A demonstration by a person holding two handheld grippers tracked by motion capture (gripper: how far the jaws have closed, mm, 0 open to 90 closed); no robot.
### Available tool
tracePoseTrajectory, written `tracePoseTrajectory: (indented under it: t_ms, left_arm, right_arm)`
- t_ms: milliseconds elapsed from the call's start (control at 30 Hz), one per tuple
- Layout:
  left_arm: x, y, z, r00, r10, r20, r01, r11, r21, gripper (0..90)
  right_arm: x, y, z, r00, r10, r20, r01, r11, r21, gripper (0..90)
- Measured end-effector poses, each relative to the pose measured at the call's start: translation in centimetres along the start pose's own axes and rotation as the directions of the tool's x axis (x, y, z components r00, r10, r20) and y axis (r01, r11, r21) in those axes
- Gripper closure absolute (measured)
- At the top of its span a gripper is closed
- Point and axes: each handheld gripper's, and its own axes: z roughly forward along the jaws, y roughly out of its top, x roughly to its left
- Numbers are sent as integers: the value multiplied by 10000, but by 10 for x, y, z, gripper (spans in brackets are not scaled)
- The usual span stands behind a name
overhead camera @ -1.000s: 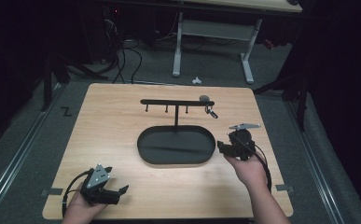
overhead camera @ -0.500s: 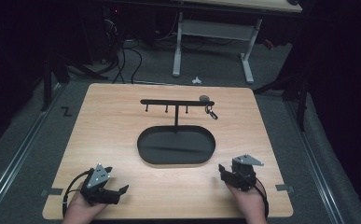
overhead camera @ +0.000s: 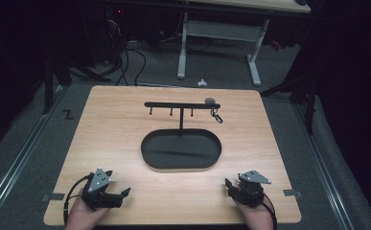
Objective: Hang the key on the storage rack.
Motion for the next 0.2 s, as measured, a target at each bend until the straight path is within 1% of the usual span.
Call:
tracePoseTrajectory:
  t_ms: [67, 100, 133, 167, 200]
  left_arm:
    - [-1, -1, -1, 10000, 60, 27, -60, 10000, -55, 79]
    - [1, -1, -3, 10000, 47, 45, -47, 9999, -117, 79]
    - [1, -1, -3, 10000, 47, 45, -47, 9999, -117, 79]
    - [3, -2, -5, 10000, 25, 54, -24, 9999, -154, 79]
    - [4, -2, -6, 10000, -41, 77, 42, 9997, -227, 79]
  right_arm:
    - [1, 0, -1, 10000, 27, -11, -27, 10000, -11, 427]
    - [1, 1, -2, 9999, 156, 75, -156, 9999, -14, 427]
    - [1, 1, -2, 9999, 156, 75, -156, 9999, -14, 427]
    - [0, 2, -2, 9995, 253, 186, -251, 9996, -92, 427]
    - [0, 2, -2, 9995, 253, 186, -251, 9996, -92, 427]
